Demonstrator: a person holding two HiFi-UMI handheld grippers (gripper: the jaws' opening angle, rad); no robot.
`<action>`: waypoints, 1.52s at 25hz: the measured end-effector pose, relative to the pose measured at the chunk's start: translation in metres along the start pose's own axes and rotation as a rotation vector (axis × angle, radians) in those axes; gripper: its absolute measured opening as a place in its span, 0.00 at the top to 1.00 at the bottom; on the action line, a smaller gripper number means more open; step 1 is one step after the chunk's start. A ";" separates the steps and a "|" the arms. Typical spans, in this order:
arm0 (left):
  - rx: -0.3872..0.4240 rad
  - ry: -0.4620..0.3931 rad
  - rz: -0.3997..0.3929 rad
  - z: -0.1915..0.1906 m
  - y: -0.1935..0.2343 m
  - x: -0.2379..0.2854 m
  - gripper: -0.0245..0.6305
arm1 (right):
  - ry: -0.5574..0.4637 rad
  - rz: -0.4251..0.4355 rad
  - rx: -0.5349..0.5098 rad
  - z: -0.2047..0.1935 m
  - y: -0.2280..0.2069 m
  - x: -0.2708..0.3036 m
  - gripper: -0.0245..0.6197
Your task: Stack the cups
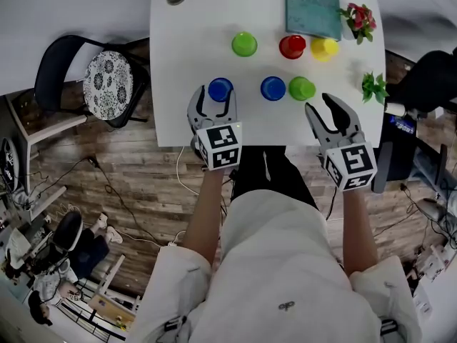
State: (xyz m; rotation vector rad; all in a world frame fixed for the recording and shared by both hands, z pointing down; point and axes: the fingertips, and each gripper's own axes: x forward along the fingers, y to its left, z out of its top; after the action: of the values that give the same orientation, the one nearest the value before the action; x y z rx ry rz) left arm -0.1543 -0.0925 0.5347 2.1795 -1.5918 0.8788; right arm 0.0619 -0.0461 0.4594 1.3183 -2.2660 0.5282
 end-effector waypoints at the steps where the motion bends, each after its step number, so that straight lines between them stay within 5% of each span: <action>1: -0.004 0.003 -0.007 -0.002 0.000 0.002 0.56 | 0.002 -0.002 0.001 0.000 0.001 0.001 0.67; 21: 0.021 0.031 -0.096 -0.015 0.002 0.010 0.63 | -0.015 -0.055 0.048 -0.003 0.012 -0.002 0.68; 38: 0.119 -0.007 -0.218 0.000 -0.056 0.013 0.63 | -0.020 -0.109 0.078 -0.013 0.000 -0.022 0.68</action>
State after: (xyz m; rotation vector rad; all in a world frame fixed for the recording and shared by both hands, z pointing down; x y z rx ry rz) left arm -0.0998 -0.0834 0.5491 2.3841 -1.3031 0.9199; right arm 0.0743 -0.0241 0.4574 1.4821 -2.1940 0.5727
